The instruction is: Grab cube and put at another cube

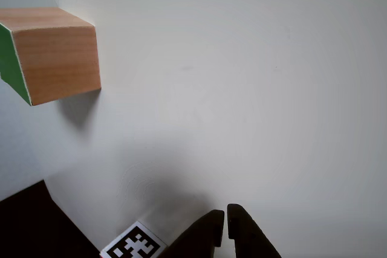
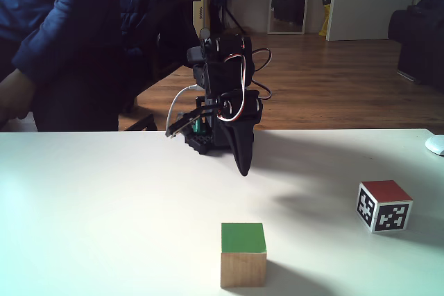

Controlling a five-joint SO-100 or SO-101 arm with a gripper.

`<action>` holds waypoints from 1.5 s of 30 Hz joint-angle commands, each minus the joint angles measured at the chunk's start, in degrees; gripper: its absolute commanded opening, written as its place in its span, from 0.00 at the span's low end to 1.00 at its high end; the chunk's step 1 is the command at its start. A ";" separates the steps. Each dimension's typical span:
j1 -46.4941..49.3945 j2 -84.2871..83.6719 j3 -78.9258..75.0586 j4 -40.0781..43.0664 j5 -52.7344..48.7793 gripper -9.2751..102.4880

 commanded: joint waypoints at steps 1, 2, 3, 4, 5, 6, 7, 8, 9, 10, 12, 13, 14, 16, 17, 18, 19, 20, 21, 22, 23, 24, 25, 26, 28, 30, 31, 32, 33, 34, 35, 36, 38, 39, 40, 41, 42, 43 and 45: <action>-0.62 0.18 -1.05 0.26 -0.26 0.08; -0.62 0.18 -1.05 0.26 -0.26 0.08; -0.62 0.18 -1.05 0.26 -0.26 0.08; -0.62 0.18 -1.05 0.26 -0.26 0.08; -0.62 0.18 -1.05 0.26 -0.26 0.08; -0.62 0.18 -1.05 0.26 -0.26 0.08; -0.62 0.18 -1.05 0.26 -0.26 0.08; -0.62 0.18 -1.05 0.26 -0.35 0.08; -0.62 0.18 -1.05 0.26 -0.35 0.08; -0.62 0.18 -1.05 0.26 -0.35 0.08; -0.62 0.18 -1.05 0.26 -0.35 0.08; -0.62 0.18 -1.05 0.26 -0.35 0.08; -0.62 0.18 -1.05 0.26 -0.35 0.08; -0.62 0.18 -1.05 0.26 -0.35 0.08; -0.53 0.18 -1.05 0.26 -0.26 0.08; -0.44 0.18 -1.05 0.26 -0.18 0.08; -0.26 0.18 -1.05 0.26 0.09 0.08; -0.09 0.18 -1.05 0.26 0.44 0.08; 0.00 0.18 -1.05 0.18 0.44 0.09; 0.00 0.18 -1.05 0.18 0.44 0.09; 0.00 0.18 -1.05 0.18 0.44 0.10; 0.00 0.18 -1.05 0.18 0.44 0.09; 0.00 0.18 -1.05 0.18 0.35 0.09; 0.00 0.18 -1.05 0.18 0.26 0.08; 0.70 0.18 -1.05 0.18 0.62 0.08; 1.05 0.18 -1.05 0.00 -1.49 0.08; 1.49 0.18 -0.97 -0.62 -2.72 0.08; 2.11 0.26 -0.79 -1.76 -3.78 0.08; 2.55 0.26 -0.70 -3.08 -4.48 0.08; 2.72 0.26 -1.05 -4.13 -5.01 0.08; 2.90 0.26 -2.02 -4.66 -5.19 0.08; 2.90 0.26 -3.43 -4.75 -5.19 0.08; 2.29 -0.62 -7.03 -4.75 -4.92 0.08; 1.67 -2.11 -9.05 -4.92 -4.75 0.09; 1.14 -4.83 -11.25 -5.63 -4.39 0.09; 0.62 -8.70 -13.71 -6.42 -3.96 0.12; 0.53 -13.45 -16.79 -7.12 -2.90 0.13; 0.53 -18.46 -20.21 -7.73 -1.85 0.14; 1.05 -28.56 -27.60 -8.79 -0.26 0.17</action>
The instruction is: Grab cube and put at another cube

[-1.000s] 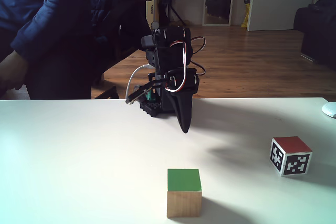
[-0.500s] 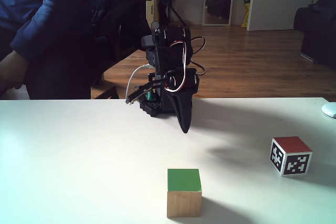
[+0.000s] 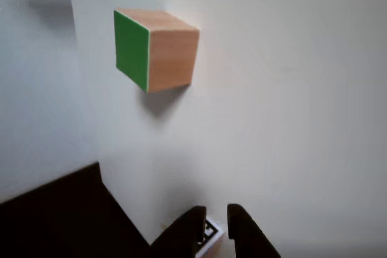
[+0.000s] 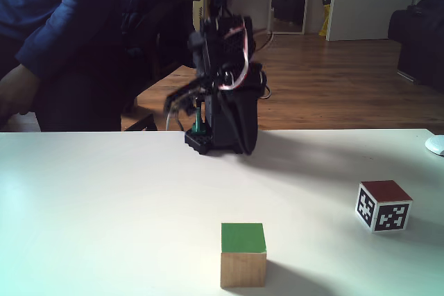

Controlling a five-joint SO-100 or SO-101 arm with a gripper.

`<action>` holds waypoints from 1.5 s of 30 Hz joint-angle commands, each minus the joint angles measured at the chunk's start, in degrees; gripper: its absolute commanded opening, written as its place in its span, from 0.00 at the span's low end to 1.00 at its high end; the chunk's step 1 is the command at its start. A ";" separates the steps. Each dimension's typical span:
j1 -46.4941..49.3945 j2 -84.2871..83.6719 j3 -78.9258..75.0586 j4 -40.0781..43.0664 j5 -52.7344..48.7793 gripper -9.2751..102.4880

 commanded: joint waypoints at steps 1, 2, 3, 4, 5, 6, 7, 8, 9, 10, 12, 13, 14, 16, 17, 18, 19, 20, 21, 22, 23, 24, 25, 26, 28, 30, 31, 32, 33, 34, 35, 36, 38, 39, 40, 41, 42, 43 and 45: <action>-0.18 -17.05 -14.33 -1.85 1.93 0.20; -0.18 -22.24 -18.37 -1.49 2.20 0.21; 0.18 -27.16 -22.50 -1.05 2.81 0.22; 0.53 -31.64 -26.46 -0.26 3.34 0.24; 0.79 -35.68 -30.06 0.53 3.43 0.27; 0.88 -39.46 -33.40 1.67 3.69 0.28; 1.05 -42.89 -36.74 2.99 3.87 0.29; 1.14 -46.14 -39.73 4.31 3.96 0.32; 1.14 -49.31 -42.71 5.89 4.13 0.34; 1.23 -52.29 -45.62 7.47 4.22 0.36; 1.49 -57.92 -50.89 10.20 4.75 0.41; 1.58 -60.64 -53.17 11.51 4.92 0.43; 1.67 -63.11 -54.84 12.22 5.19 0.45; 1.85 -67.32 -57.13 12.92 5.27 0.50; 2.02 -69.08 -58.10 13.01 5.54 0.51; 2.37 -70.75 -58.89 13.01 5.89 0.51; 2.81 -72.42 -59.85 13.01 6.24 0.51; 3.25 -74.09 -60.73 13.01 6.42 0.52; 3.52 -75.76 -61.61 13.01 6.50 0.52; 3.87 -77.70 -62.58 13.01 6.50 0.52; 4.22 -79.63 -63.72 13.01 6.68 0.52; 4.66 -81.74 -65.13 13.01 6.77 0.51; 5.27 -83.85 -66.71 13.01 6.77 0.51; 5.80 -85.96 -68.38 13.01 6.86 0.51; 6.77 -89.74 -71.46 13.01 6.86 0.51; 7.29 -92.90 -74.00 13.01 6.68 0.51; 7.56 -94.04 -75.15 13.01 6.77 0.51; 7.73 -95.01 -76.29 13.01 6.86 0.51; 7.91 -95.89 -77.26 13.01 6.86 0.51; 8.09 -96.59 -78.13 13.01 6.68 0.51; 8.26 -97.38 -78.93 13.10 6.68 0.51; 8.26 -98.17 -79.54 13.10 6.59 0.51; 8.26 -99.49 -80.60 13.18 6.33 0.51; 8.26 -100.02 -81.04 13.18 6.33 0.51; 8.17 -100.55 -81.30 13.18 6.24 0.51; 8.00 -101.07 -81.56 13.18 6.24 0.51; 7.91 -101.69 -81.91 13.18 6.24 0.51; 7.73 -102.39 -82.18 13.18 6.15 0.51; 7.21 -103.89 -82.62 13.10 6.06 0.51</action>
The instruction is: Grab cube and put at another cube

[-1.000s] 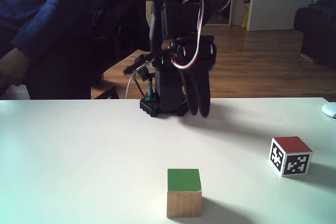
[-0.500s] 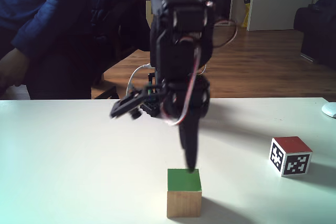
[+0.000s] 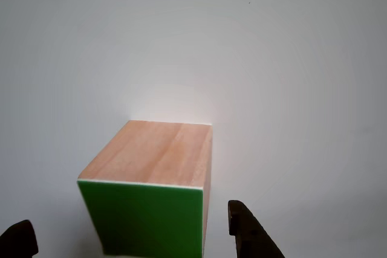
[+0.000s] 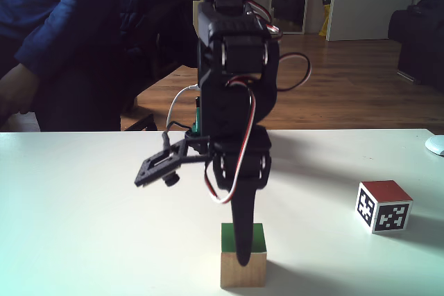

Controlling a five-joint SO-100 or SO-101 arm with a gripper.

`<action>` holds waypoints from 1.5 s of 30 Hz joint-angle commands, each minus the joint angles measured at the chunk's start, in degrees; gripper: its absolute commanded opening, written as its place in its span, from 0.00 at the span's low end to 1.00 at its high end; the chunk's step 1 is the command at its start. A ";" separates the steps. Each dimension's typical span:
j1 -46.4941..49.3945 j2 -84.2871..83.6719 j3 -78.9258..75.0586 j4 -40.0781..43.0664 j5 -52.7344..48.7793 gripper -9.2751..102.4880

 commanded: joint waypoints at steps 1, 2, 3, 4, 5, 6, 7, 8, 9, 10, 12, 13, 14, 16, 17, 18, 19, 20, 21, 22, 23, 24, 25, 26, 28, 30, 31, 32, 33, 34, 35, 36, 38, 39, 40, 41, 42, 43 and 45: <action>-0.97 -0.97 -3.16 0.35 -0.09 0.51; -1.05 -1.67 -3.52 0.18 0.09 0.51; -1.23 -2.37 -3.78 0.09 0.09 0.51; -1.32 -3.16 -4.31 0.00 0.26 0.51; -1.49 -4.13 -5.01 0.00 0.44 0.51; -1.58 -5.19 -5.80 0.18 0.44 0.50; -1.67 -6.06 -6.59 0.35 0.62 0.50; -1.67 -6.77 -7.29 0.35 0.97 0.49; -1.67 -7.29 -7.91 0.44 1.05 0.49; -1.67 -7.65 -8.44 0.44 1.41 0.48; -1.58 -8.00 -9.23 0.44 1.67 0.47; -1.58 -8.17 -9.58 0.53 1.58 0.46; -1.58 -8.26 -9.84 0.53 1.67 0.45; -1.41 -8.26 -10.55 0.70 1.67 0.42; -1.41 -8.26 -10.90 0.70 1.67 0.41; -1.41 -8.35 -11.16 0.70 1.67 0.39; -1.41 -8.53 -11.25 0.70 1.41 0.37; -1.41 -8.61 -11.25 0.70 1.23 0.35; -1.41 -8.79 -11.34 0.70 1.23 0.33; -1.41 -8.96 -11.43 0.70 1.23 0.32; -1.41 -8.96 -11.43 0.70 1.23 0.30; -1.41 -8.96 -11.34 0.53 1.32 0.28; -1.41 -8.96 -11.34 0.44 1.49 0.27; -1.32 -8.96 -11.34 0.44 1.67 0.26; -1.32 -8.44 -11.34 0.70 1.67 0.25; -1.58 -6.86 -10.90 0.88 1.93 0.25; -1.85 -5.54 -10.37 1.05 2.20 0.25; -2.29 -3.87 -9.67 1.23 2.55 0.25; -2.90 -1.93 -8.53 1.41 2.72 0.25; -3.69 0.35 -7.21 1.58 2.81 0.25; -4.66 3.08 -5.45 1.58 3.16 0.25; -5.89 5.98 -3.60 1.58 3.52 0.25; -8.88 11.95 0.35 1.67 4.31 0.25; -10.72 15.12 2.20 2.02 4.83 0.25; -12.66 18.02 3.78 2.46 5.45 0.25; -14.85 20.83 5.10 3.16 5.98 0.25; -17.14 23.29 6.15 3.96 6.59 0.25; -19.60 25.31 6.94 4.92 7.21 0.25; -24.70 28.04 7.47 7.03 8.70 0.25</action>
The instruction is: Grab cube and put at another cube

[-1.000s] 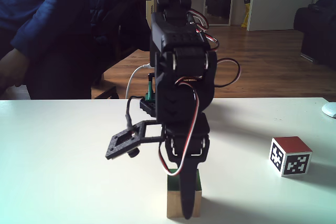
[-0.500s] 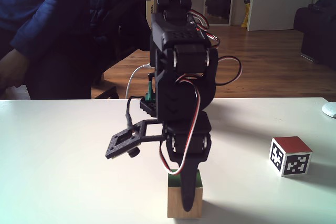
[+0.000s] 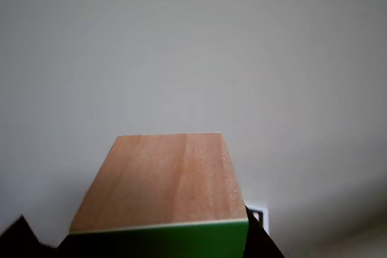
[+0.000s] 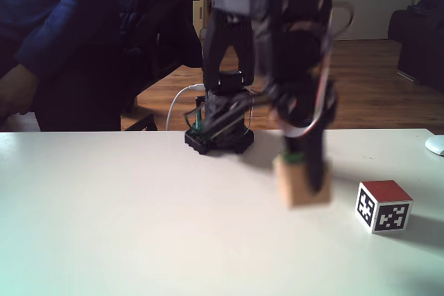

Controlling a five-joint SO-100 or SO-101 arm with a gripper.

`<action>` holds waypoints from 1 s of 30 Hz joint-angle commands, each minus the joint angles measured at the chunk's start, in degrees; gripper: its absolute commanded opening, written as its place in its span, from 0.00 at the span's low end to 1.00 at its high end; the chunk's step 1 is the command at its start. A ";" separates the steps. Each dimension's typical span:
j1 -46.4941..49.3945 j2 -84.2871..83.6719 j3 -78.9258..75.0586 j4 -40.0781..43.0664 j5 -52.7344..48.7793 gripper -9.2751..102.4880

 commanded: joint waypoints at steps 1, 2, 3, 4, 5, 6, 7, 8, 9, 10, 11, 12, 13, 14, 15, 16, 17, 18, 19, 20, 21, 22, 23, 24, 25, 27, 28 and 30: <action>-8.09 7.38 0.09 2.99 2.46 0.25; -10.28 8.09 -0.18 3.78 3.34 0.25; -12.39 8.70 -0.44 4.31 4.22 0.25; -14.24 9.05 -0.88 4.75 5.10 0.25; -15.91 9.05 -1.49 5.19 5.80 0.25; -17.31 8.88 -2.11 5.54 6.42 0.25; -18.63 8.53 -2.72 5.71 7.03 0.26; -19.86 7.91 -3.43 6.06 7.56 0.26; -20.83 7.03 -4.22 6.33 7.91 0.26; -21.62 6.06 -5.19 6.68 8.44 0.26; -22.32 5.10 -6.15 6.86 8.70 0.26; -22.85 4.13 -6.94 6.94 9.05 0.27; -23.29 3.16 -7.65 6.94 9.32 0.27; -23.73 2.11 -8.26 7.03 9.49 0.27; -24.08 1.05 -9.05 7.03 9.67 0.27; -24.35 -0.09 -9.84 7.03 9.84 0.27; -24.61 -1.32 -10.63 7.03 10.02 0.28; -24.70 -2.55 -11.51 7.03 10.20 0.28; -24.70 -3.87 -12.48 7.03 10.37 0.28; -24.70 -5.27 -13.54 7.03 10.46 0.28; -24.70 -6.77 -14.59 7.03 10.55 0.28; -24.61 -8.09 -15.56 7.03 10.55 0.28; -24.61 -9.40 -16.35 7.03 10.55 0.28; -24.52 -10.55 -17.05 7.03 10.81 0.28; -24.52 -11.51 -17.67 7.03 10.90 0.28; -24.70 -13.18 -18.90 7.03 11.16 0.28; -24.70 -13.89 -19.42 7.03 11.25 0.28; -24.79 -15.29 -20.48 7.21 11.16 0.28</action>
